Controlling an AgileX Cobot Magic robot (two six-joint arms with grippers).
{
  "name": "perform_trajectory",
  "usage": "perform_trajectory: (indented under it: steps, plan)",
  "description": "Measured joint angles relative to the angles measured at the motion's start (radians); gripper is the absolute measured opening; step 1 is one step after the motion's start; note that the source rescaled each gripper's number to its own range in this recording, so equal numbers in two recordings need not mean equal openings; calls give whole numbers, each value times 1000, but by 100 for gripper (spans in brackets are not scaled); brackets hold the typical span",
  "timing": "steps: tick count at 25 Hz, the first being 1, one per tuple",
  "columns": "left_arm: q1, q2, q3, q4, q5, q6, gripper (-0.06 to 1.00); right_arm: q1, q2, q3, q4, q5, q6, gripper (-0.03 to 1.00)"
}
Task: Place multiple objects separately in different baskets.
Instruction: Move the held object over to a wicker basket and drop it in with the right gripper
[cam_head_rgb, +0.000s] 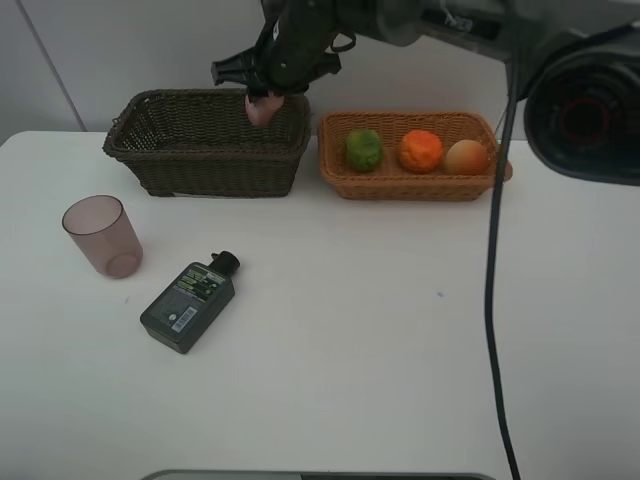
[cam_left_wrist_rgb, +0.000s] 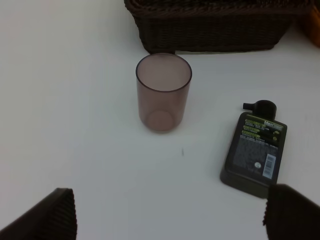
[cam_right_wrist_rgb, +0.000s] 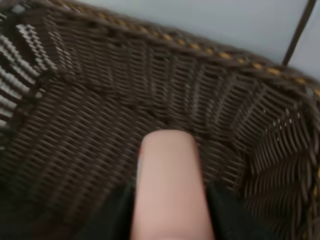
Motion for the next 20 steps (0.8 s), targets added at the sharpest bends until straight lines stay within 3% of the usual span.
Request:
perform_trajectory:
  steps: [7, 15, 17, 20]
  plan:
    - [0, 0, 0, 0, 0, 0, 96, -3, 86, 0, -1, -84, 0, 2]
    - [0, 0, 0, 0, 0, 0, 96, -3, 99, 0, 0, -103, 0, 3]
    - [0, 0, 0, 0, 0, 0, 96, -3, 99, 0, 0, -106, 0, 15]
    - [0, 0, 0, 0, 0, 0, 96, -3, 97, 0, 0, -108, 0, 53]
